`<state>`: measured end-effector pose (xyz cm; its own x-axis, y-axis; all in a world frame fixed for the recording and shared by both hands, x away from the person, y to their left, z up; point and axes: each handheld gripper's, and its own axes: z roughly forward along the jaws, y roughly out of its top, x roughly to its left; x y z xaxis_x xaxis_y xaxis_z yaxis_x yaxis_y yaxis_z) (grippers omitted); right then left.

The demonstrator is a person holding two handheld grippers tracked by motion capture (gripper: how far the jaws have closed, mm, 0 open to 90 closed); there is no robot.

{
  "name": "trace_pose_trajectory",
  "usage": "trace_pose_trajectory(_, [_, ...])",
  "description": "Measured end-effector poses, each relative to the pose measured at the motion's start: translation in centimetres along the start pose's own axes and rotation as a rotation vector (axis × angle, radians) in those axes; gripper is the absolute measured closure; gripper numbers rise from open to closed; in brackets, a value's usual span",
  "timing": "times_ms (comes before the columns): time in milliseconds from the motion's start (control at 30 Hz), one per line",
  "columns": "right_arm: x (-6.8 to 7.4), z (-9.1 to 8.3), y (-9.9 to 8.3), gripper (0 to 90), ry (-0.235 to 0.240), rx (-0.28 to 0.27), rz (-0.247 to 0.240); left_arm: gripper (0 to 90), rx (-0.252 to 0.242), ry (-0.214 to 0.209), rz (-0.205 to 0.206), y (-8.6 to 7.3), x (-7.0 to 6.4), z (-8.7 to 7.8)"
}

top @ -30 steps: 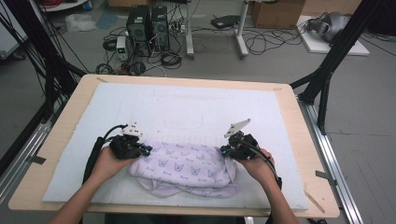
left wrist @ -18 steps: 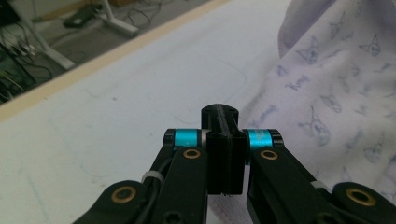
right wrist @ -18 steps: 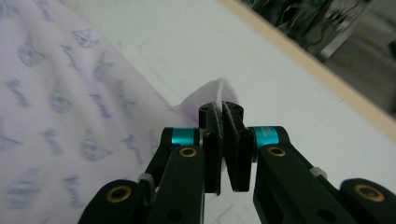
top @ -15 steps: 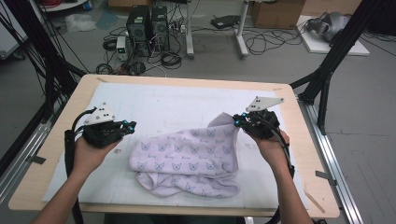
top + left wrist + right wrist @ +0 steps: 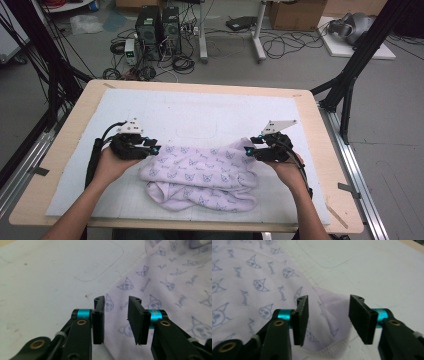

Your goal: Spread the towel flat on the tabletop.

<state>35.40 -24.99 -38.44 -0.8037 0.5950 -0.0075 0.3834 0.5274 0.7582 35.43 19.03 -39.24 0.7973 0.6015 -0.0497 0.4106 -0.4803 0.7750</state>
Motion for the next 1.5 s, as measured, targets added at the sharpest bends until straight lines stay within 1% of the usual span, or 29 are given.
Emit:
trace_pose_trajectory(33, [0.0,0.4,0.0,48.6,0.011,0.008,-0.011,63.3,0.006,0.001,-0.005,0.0,0.1,0.5])
trace_pose_trajectory(133, [0.0,1.8,-0.3,45.9,0.044,0.050,-0.027,60.7,0.059,0.016,-0.020,-0.4,0.8,2.5])
trace_pose_trajectory(200, [-0.1,2.7,-0.7,46.0,0.044,0.098,-0.039,57.1,0.092,0.042,-0.054,-0.8,1.3,3.4])
trace_pose_trajectory(267, [-0.4,3.4,-1.2,49.6,0.060,0.126,-0.029,54.9,0.117,0.084,-0.079,-0.9,1.8,4.0])
trace_pose_trajectory(300, [-0.5,3.8,-1.5,51.5,0.078,0.145,-0.012,55.1,0.126,0.078,-0.093,-1.0,2.1,4.2])
trace_pose_trajectory(333, [-0.7,4.1,-1.7,56.7,0.093,0.163,-0.007,56.7,0.133,0.068,-0.110,-1.1,2.3,4.5])
trace_pose_trajectory(367, [-0.7,4.3,-1.8,63.1,0.116,0.176,-0.008,59.8,0.149,0.061,-0.111,-1.3,2.3,4.7])
trace_pose_trajectory(400, [-0.6,4.5,-1.8,67.9,0.136,0.187,-0.013,62.8,0.149,0.055,-0.099,-1.3,2.3,4.7])
trace_pose_trajectory(433, [-0.5,4.7,-1.8,74.0,0.141,0.196,-0.029,69.2,0.144,0.030,-0.105,-1.3,2.4,4.6])
trace_pose_trajectory(467, [-0.3,4.8,-1.7,79.2,0.143,0.200,-0.039,78.4,0.142,0.027,-0.099,-1.2,2.3,4.5])
trace_pose_trajectory(500, [-0.1,4.7,-1.5,83.9,0.155,0.197,-0.047,81.4,0.145,0.032,-0.082,-1.1,2.2,4.3])
trace_pose_trajectory(533, [0.1,4.6,-1.3,84.6,0.158,0.187,-0.050,84.2,0.140,0.042,-0.072,-1.0,2.0,4.2])
trace_pose_trajectory(600, [0.2,4.2,-0.8,85.2,0.148,0.153,-0.053,85.6,0.103,0.062,-0.063,-0.7,1.8,3.8])
trace_pose_trajectory(667, [-0.2,3.7,-0.2,85.5,0.154,0.131,-0.033,86.0,0.058,0.093,-0.059,0.0,1.8,3.3])
trace_pose_trajectory(767, [-1.1,2.6,1.7,85.8,0.108,0.119,-0.041,86.3,-0.033,0.164,-0.051,2.2,2.1,1.8])
trace_pose_trajectory(833, [-1.9,1.4,3.9,85.9,0.034,0.087,-0.066,86.3,-0.124,0.223,-0.066,4.2,2.7,0.3])
trace_pose_trajectory(900, [-3.0,-0.2,6.5,85.5,-0.060,-0.004,-0.080,86.0,-0.234,0.281,-0.103,6.2,4.0,-1.2])
trace_pose_trajectory(933, [-3.7,-0.9,7.6,80.3,-0.111,-0.055,-0.083,85.0,-0.267,0.310,-0.129,7.1,4.7,-1.6])
trace_pose_trajectory(967, [-4.3,-1.3,8.6,68.4,-0.156,-0.107,-0.065,79.8,-0.280,0.348,-0.144,7.8,5.2,-1.7])
trace_pose_trajectory(1000, [-5.1,-1.3,9.3,61.8,-0.177,-0.123,-0.038,69.1,-0.260,0.374,-0.152,8.2,5.7,-1.5])
trace_pose_trajectory(1033, [-5.7,-1.0,9.6,56.4,-0.174,-0.112,0.002,61.4,-0.233,0.370,-0.159,8.3,6.1,-1.3])
trace_pose_trajectory(1067, [-6.1,-0.5,9.7,54.0,-0.157,-0.102,0.031,58.5,-0.207,0.350,-0.166,8.1,6.4,-1.0])
trace_pose_trajectory(1133, [-6.2,0.8,9.0,51.4,-0.131,-0.061,0.051,56.3,-0.156,0.329,-0.163,7.2,6.6,-0.5])
trace_pose_trajectory(1167, [-6.0,1.4,8.5,50.2,-0.120,-0.043,0.043,55.9,-0.151,0.306,-0.163,6.5,6.6,-0.2])
trace_pose_trajectory(1200, [-5.7,2.0,8.1,48.4,-0.099,-0.007,0.046,56.0,-0.143,0.297,-0.162,5.9,6.5,0.0])
trace_pose_trajectory(1267, [-5.1,2.9,6.8,48.2,-0.105,0.020,0.018,55.5,-0.111,0.273,-0.166,4.6,6.3,0.5])
trace_pose_trajectory(1367, [-4.2,3.4,5.2,47.4,-0.064,0.035,0.035,55.4,-0.086,0.233,-0.139,3.0,5.5,0.9])
trace_pose_trajectory(1433, [-3.5,3.2,4.5,46.9,-0.037,0.028,0.023,55.4,-0.069,0.205,-0.118,2.2,4.9,0.9])
trace_pose_trajectory(1500, [-2.6,2.8,3.9,46.3,-0.016,0.022,0.016,55.0,-0.071,0.177,-0.094,1.6,4.2,0.8])
